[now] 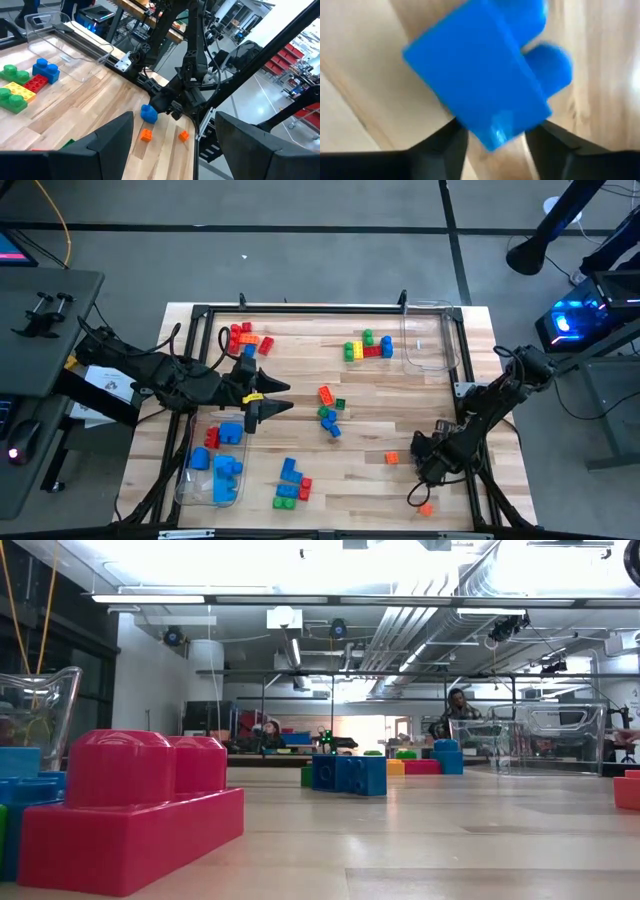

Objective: Sort blocks by size
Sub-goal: Put the large blue game piece into the bottom transparent bin

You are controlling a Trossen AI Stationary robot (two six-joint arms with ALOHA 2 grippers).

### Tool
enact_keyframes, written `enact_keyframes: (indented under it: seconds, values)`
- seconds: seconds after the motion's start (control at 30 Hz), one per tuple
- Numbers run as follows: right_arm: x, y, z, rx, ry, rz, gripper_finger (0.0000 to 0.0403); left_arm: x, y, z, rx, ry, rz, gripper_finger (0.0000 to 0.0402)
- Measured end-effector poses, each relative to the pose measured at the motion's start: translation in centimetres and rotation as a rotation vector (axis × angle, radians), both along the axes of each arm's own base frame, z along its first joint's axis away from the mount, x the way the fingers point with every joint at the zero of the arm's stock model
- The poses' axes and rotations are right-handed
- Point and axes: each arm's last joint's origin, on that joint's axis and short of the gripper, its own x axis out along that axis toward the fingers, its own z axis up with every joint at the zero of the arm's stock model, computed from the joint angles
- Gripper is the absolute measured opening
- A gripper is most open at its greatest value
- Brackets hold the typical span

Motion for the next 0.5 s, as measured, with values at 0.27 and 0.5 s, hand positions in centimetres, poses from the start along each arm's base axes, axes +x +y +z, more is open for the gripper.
enact_keyframes:
  seconds: [0.27,0.5]
  values:
    - [0.5,0.4,2.6,-0.078,0.007,0.009,0.0033,0.0,0.0,0.0,0.001,0.001,-0.001,0.0266]
    - [1.1,1.1,7.0,-0.013,-0.079,-0.214,0.0018,0.0,0.0,-0.1,0.003,0.008,-0.004,0.0266]
